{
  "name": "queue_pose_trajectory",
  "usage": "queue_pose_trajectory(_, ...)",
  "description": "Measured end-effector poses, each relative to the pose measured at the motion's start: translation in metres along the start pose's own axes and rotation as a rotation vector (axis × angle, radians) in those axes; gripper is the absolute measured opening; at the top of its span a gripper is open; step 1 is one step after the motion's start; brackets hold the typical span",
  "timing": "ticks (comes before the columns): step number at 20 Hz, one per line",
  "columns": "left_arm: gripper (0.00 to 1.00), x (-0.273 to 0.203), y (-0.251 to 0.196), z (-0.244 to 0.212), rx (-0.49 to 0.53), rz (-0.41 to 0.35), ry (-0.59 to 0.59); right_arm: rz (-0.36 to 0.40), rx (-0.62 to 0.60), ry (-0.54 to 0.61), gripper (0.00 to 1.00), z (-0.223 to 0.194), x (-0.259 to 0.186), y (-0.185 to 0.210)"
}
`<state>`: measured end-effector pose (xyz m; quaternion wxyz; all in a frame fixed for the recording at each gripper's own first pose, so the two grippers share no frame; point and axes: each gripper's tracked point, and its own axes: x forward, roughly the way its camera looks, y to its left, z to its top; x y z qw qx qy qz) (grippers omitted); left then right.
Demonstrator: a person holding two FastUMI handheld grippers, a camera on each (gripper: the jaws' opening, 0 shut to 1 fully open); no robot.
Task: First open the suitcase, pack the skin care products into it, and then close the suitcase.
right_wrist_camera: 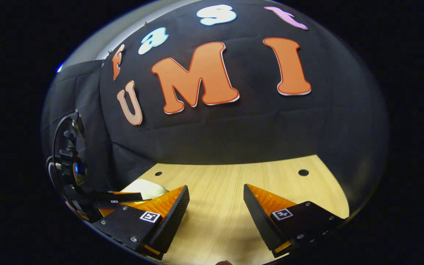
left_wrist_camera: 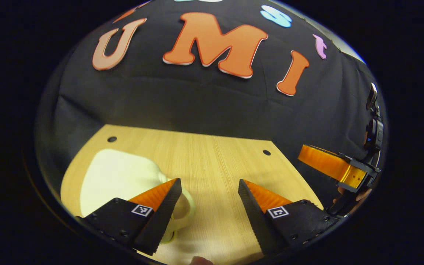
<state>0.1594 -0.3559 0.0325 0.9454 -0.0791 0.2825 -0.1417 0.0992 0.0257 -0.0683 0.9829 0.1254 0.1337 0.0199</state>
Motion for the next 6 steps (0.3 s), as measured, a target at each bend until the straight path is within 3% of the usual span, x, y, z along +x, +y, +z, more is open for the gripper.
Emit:
queue_pose_trajectory(4, 0.98, -0.024, 0.005, 0.052, 0.115, 0.106, -0.219, -0.063, -0.129, -0.099, 0.94, 0.027, -0.011, 0.002)
queue_pose_trajectory(6, 0.98, -0.042, 0.006, 0.079, 0.155, 0.142, -0.332, -0.049, -0.137, -0.139, 0.95, 0.038, -0.015, 0.012)
